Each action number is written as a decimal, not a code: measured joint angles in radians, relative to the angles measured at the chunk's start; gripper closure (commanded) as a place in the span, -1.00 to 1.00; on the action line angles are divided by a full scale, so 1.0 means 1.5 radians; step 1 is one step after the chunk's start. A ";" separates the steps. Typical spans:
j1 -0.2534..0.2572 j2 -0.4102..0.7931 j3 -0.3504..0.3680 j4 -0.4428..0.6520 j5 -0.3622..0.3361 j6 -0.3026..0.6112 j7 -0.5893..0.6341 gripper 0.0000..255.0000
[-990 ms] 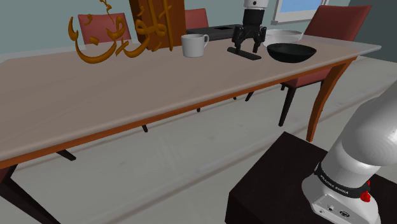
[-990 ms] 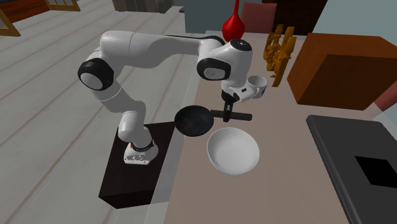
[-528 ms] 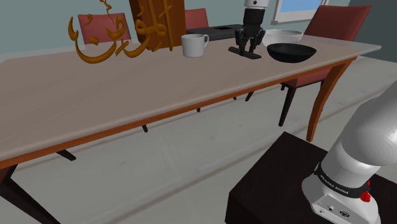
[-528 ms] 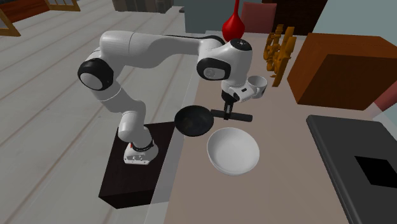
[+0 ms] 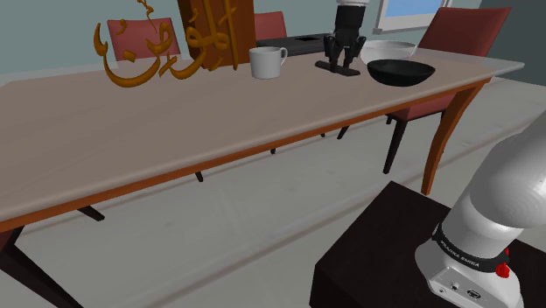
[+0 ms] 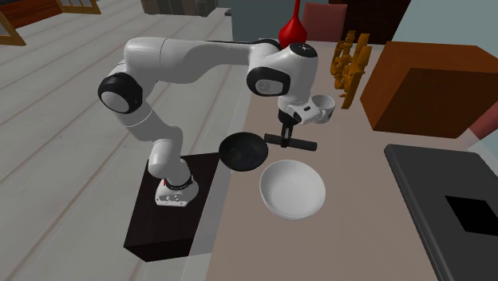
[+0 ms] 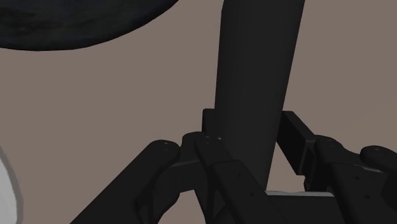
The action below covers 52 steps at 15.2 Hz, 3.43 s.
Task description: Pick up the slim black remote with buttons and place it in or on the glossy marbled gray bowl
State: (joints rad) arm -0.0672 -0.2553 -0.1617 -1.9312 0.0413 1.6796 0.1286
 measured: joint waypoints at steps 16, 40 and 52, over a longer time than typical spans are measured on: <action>0.002 0.039 -0.002 0.186 0.006 -0.148 0.005 1.00; -0.051 -0.283 -0.044 -0.096 -0.068 -0.186 -0.068 1.00; -0.055 -0.307 -0.046 -0.171 -0.074 -0.134 -0.069 1.00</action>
State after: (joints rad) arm -0.1498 -0.7164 -0.2312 -2.1877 -0.0699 1.4786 0.0254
